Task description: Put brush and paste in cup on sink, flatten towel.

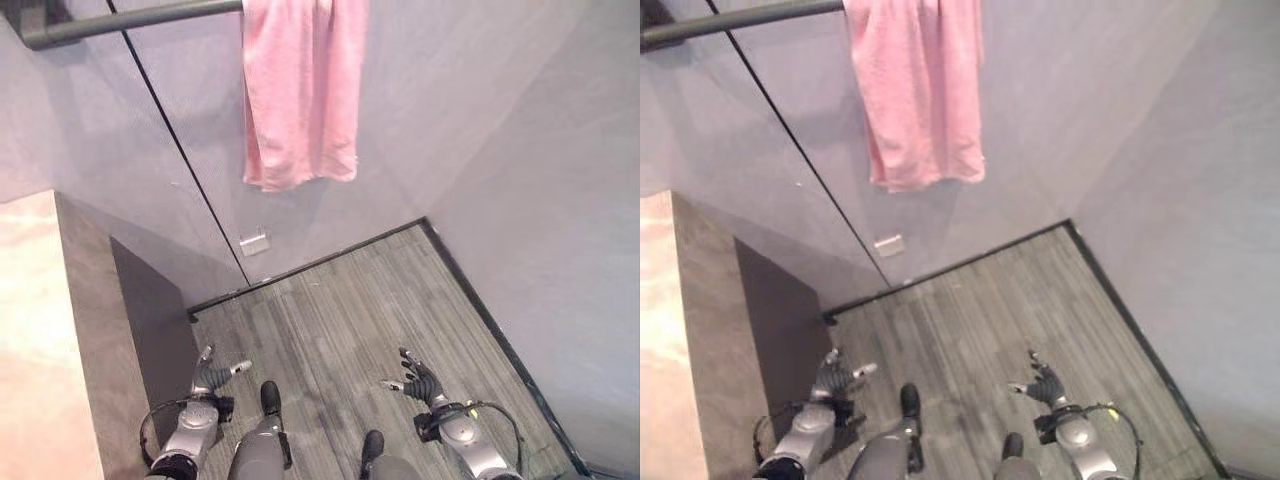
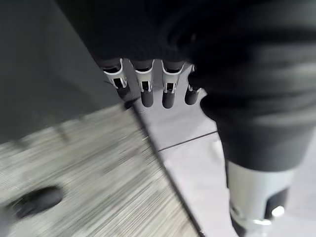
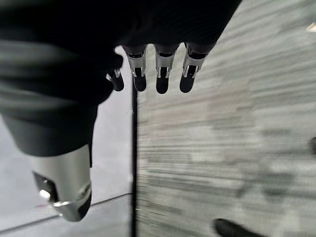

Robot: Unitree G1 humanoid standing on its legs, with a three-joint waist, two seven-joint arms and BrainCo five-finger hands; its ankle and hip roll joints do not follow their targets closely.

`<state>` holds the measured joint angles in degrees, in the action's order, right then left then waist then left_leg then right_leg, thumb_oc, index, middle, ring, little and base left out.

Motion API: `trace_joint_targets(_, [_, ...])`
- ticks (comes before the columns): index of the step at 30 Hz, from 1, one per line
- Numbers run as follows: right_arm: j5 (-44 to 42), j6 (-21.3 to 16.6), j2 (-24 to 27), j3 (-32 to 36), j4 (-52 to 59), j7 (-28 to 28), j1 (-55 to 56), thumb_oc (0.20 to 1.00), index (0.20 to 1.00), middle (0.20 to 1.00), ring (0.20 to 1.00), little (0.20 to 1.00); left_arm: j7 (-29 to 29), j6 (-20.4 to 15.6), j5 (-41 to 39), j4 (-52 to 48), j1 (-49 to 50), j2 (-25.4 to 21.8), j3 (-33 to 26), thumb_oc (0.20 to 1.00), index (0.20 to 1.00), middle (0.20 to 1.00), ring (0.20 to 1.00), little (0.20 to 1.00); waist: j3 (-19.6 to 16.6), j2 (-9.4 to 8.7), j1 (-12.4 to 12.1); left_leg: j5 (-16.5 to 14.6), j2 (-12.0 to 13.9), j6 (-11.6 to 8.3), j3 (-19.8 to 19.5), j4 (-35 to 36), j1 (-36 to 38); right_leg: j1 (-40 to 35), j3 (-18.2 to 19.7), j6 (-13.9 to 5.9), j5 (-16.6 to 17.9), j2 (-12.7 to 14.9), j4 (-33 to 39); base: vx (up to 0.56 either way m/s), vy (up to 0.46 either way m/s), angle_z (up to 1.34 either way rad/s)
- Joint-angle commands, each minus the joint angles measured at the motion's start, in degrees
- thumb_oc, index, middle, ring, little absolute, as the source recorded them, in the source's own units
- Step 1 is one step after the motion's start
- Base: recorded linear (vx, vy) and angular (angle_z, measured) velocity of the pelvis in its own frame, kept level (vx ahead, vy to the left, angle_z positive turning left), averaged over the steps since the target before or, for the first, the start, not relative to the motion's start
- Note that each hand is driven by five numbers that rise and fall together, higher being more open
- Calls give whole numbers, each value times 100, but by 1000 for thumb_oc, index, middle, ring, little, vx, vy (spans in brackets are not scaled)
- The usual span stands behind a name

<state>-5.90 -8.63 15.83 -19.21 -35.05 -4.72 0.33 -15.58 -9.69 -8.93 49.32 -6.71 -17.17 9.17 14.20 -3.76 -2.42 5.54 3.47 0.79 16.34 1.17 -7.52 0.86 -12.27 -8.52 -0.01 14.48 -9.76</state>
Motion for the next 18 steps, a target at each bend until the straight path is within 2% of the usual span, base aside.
trace_joint_targets(1, [102, -103, 94, 1, 386, -43, -179, 1000, 1000, 1000, 1000, 1000, -84, -115, 51, -210, 70, -82, 9, 1000, 1000, 1000, 1000, 1000, -84, -7, 4, 13, -1, -150, -436, -417, -462, 273, 35, -286, 559, -167, -1599, 157, 238, -33])
trace_joint_targets(2, [128, -94, 96, -20, 450, -52, -190, 1000, 1000, 1000, 1000, 1000, -74, -109, 51, -237, 70, -111, 22, 1000, 1000, 1000, 1000, 1000, -44, 38, 37, -4, -10, -113, -447, -340, -338, 432, 23, -287, 626, -184, -1860, 180, 198, -24])
trace_joint_targets(3, [137, -96, 94, -30, 446, -52, -190, 1000, 1000, 1000, 1000, 1000, -67, -103, 83, -254, 80, -117, 31, 1000, 1000, 1000, 1000, 1000, -10, 68, 103, -29, -57, -94, -486, -272, -232, 565, 212, -298, 551, -368, -1951, 116, 104, -14])
trace_joint_targets(4, [137, -96, 96, -29, 446, -51, -191, 1000, 1000, 1000, 1000, 1000, -67, -103, 83, -254, 79, -115, 31, 1000, 1000, 1000, 1000, 1000, -21, 81, 96, -26, -42, -97, -484, -273, -246, 575, 213, -292, 567, -384, -1935, 223, 130, 2])
trace_joint_targets(5, [158, -114, 134, -29, 569, -27, -163, 1000, 1000, 1000, 1000, 1000, -56, -103, 137, -289, 80, -132, 72, 1000, 1000, 1000, 1000, 1000, -27, 106, 133, -79, -128, -77, -502, -119, -56, 804, 75, -200, 420, -499, -1568, 206, 94, 9])
trace_joint_targets(7, [175, -109, 145, 6, 637, -56, -146, 1000, 1000, 1000, 1000, 1000, -36, -82, 195, -253, 107, -106, 108, 1000, 1000, 1000, 1000, 1000, -63, 126, 132, -116, -95, -126, -455, 13, 71, 699, -418, -206, 403, -195, -1036, 225, 30, 12])
trace_joint_targets(9, [179, -129, 194, 58, 769, -37, -110, 1000, 1000, 1000, 1000, 1000, -10, -104, 244, -140, 103, -79, 107, 1000, 1000, 1000, 1000, 1000, -86, 135, 212, -154, -81, -189, -589, 61, 163, 848, -120, -228, 396, -244, -419, 217, -82, 0])
trace_joint_targets(13, [143, -162, 325, 93, 1036, 63, 20, 1000, 1000, 1000, 1000, 1000, 28, -166, 337, -152, 164, -88, 105, 1000, 1000, 1000, 1000, 1000, -132, 27, 322, -320, -45, -301, -856, 50, 361, 899, 567, -380, 784, -129, 577, 239, -164, 21])
trace_joint_targets(14, [112, -173, 358, 120, 1103, 82, 33, 1000, 1000, 1000, 1000, 1000, 41, -174, 337, -150, 176, -94, 103, 1000, 1000, 1000, 1000, 1000, -127, -18, 332, -386, -10, -339, -910, 3, 428, 920, 574, -427, 888, -79, 662, 242, -191, 17])
trace_joint_targets(16, [-29, -197, 454, 231, 1349, 151, 102, 1000, 1000, 1000, 1000, 1000, 61, -173, 418, -290, 178, -177, 137, 1000, 1000, 1000, 1000, 1000, -133, -129, 367, -502, 7, -389, -1076, -104, 502, 832, 628, -444, 769, -140, 772, 223, -191, 18])
trace_joint_targets(18, [-92, -206, 473, 265, 1350, 177, 139, 1000, 1000, 1000, 1000, 1000, 89, -182, 462, -372, 205, -212, 160, 1000, 1000, 1000, 1000, 1000, -144, -158, 369, -516, 19, -405, -1114, -99, 541, 782, 599, -430, 748, -177, 794, 129, -127, 34])
